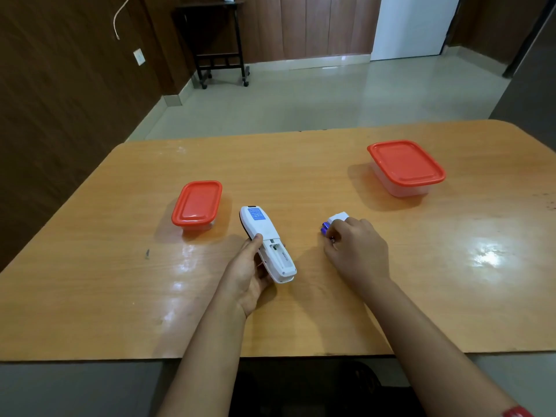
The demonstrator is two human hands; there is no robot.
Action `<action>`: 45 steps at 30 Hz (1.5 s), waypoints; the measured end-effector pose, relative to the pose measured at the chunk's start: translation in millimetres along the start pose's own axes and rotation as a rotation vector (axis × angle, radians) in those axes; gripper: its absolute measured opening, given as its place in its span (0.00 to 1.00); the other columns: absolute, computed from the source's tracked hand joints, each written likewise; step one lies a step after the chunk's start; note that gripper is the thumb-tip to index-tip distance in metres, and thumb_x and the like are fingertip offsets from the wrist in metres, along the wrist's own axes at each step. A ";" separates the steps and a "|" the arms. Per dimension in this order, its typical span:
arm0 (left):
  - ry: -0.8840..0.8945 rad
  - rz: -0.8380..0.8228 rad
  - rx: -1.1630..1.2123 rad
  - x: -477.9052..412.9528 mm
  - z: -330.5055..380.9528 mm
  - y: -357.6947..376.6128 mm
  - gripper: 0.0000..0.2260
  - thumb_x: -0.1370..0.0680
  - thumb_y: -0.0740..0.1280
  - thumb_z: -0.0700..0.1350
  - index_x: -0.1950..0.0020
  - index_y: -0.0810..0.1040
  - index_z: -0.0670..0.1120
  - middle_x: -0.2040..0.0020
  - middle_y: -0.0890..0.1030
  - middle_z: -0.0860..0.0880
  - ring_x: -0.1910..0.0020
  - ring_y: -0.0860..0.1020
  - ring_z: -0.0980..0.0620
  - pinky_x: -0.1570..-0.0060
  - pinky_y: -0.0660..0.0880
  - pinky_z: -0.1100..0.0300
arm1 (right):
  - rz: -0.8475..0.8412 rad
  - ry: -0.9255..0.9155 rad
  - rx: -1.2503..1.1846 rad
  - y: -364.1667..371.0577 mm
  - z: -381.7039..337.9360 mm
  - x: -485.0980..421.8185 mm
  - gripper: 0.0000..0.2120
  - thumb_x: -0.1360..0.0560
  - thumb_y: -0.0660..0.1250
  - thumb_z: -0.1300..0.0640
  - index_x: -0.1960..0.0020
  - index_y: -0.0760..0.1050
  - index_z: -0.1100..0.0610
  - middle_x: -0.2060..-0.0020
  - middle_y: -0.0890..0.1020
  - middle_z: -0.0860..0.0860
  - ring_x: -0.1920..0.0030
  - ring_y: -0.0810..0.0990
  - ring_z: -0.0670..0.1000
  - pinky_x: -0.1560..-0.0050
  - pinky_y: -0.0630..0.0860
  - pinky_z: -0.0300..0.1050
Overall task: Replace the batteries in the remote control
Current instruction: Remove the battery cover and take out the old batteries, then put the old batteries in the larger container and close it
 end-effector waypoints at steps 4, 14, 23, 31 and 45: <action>0.007 0.003 -0.009 0.9 1.0 -2.7 0.12 0.19 0.58 0.47 0.37 0.73 0.50 0.36 0.77 0.41 0.45 0.78 0.45 0.43 0.73 0.50 | -0.074 0.061 -0.029 3.0 2.2 0.4 0.10 0.25 0.64 0.49 0.51 0.78 0.54 0.54 0.78 0.49 0.52 0.73 0.53 0.64 0.67 0.43; 0.013 0.004 -0.039 3.0 3.0 6.1 0.16 0.18 0.56 0.47 0.33 0.71 0.44 0.43 0.80 0.40 0.51 0.81 0.47 0.65 0.81 0.59 | -0.510 0.051 -0.625 16.2 -53.1 29.6 0.23 0.33 0.74 0.44 0.41 0.77 0.50 0.48 0.81 0.47 0.54 0.78 0.46 0.50 0.76 0.46; 0.104 0.074 -0.229 4.2 11.0 4.1 0.14 0.19 0.57 0.51 0.34 0.71 0.51 0.42 0.79 0.50 0.45 0.78 0.51 0.50 0.73 0.57 | -0.224 0.094 -0.264 17.2 -20.4 9.0 0.17 0.32 0.71 0.47 0.50 0.75 0.58 0.53 0.79 0.50 0.50 0.76 0.51 0.58 0.69 0.44; 0.162 0.061 -0.283 8.0 10.9 15.8 0.12 0.18 0.56 0.48 0.47 0.78 0.52 0.48 0.82 0.51 0.53 0.79 0.52 0.57 0.71 0.60 | -0.192 0.246 -0.332 -6.1 0.7 8.6 0.20 0.31 0.65 0.34 0.48 0.77 0.47 0.56 0.81 0.43 0.56 0.79 0.47 0.61 0.71 0.44; 0.267 -0.099 -0.298 -0.8 -6.4 56.5 0.11 0.19 0.58 0.45 0.44 0.79 0.50 0.49 0.84 0.52 0.59 0.78 0.54 0.59 0.69 0.59 | 0.157 1.018 -0.913 -16.1 166.4 -80.3 0.28 0.27 0.65 0.44 0.33 0.61 0.56 0.59 0.79 0.54 0.62 0.80 0.56 0.61 0.78 0.50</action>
Point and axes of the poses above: each hand's wrist, its own x-axis away from the middle knuckle, its own y-axis out of the palm, z = x × y, the point moved 6 cm from there along -x, towards the middle knuckle
